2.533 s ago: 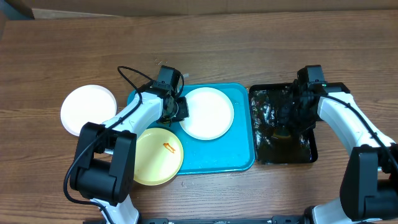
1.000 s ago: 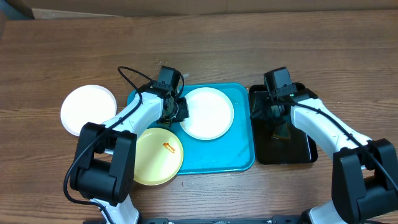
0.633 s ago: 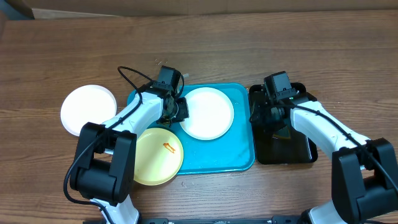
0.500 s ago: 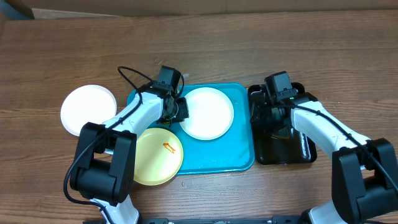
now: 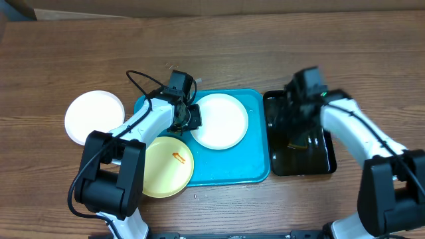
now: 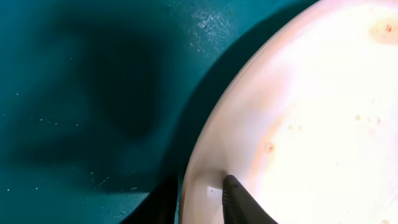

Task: Clean dirty plates on tray and stack at the side
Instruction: 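Release the sponge and raise the right gripper to the right, then lift the white plate with the left gripper and swing it leftward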

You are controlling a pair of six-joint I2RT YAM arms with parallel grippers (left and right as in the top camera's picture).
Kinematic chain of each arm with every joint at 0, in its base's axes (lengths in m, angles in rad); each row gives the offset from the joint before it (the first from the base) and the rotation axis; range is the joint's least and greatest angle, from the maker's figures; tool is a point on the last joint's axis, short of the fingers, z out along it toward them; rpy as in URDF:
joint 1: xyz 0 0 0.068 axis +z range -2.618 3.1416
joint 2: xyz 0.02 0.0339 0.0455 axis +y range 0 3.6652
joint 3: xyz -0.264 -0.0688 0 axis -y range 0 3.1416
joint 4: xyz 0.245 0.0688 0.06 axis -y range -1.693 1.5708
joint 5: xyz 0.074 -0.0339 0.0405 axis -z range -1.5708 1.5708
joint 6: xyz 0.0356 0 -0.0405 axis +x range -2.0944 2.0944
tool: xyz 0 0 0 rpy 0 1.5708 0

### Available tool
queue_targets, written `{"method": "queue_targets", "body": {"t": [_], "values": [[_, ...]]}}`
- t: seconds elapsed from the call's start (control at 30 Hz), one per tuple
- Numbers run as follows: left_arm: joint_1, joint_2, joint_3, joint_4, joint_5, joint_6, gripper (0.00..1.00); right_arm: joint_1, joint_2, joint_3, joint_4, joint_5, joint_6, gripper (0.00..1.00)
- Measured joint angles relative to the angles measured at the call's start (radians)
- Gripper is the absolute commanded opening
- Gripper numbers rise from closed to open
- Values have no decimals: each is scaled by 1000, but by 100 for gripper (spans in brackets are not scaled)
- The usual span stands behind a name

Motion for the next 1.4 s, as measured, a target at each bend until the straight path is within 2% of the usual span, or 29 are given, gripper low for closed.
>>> {"method": "queue_targets", "body": {"t": [0.17, 0.3, 0.33, 0.4, 0.47, 0.5, 0.67, 0.83, 1.17, 1.27, 1.4], "values": [[-2, 0, 1, -11, -1, 6, 20, -130, 0, 158, -82, 31, -19, 28], [-4, 0, 1, -14, -1, 7, 18, -271, 0, 191, -81, 54, -23, 34], [-5, 0, 1, -14, -1, 7, 14, -304, 0, 191, -83, 58, -23, 36], [-5, 1, 1, -15, -1, 6, 5, -381, 0, 191, -85, 65, -19, 49], [-4, 2, 3, -16, 0, 11, 4, -453, 0, 191, -87, 73, -14, 94], [-4, 2, 10, -22, 3, 16, 4, -492, 0, 190, -92, 78, -19, 100], [7, 5, 66, -111, 3, 60, 4, -619, 0, 190, -100, 88, -23, 100], [37, 6, 196, -209, -2, 93, 4, -677, 0, 190, -100, 87, -23, 100], [72, 6, 529, -455, -11, 143, 4, -687, 0, 190, -100, 87, -23, 100], [56, 6, 615, -481, -17, 147, 4, -687, 0, 190, -100, 87, -23, 100], [-33, 6, 693, -476, -93, 146, 4, -687, 0, 190, -99, 87, -23, 100]]}}
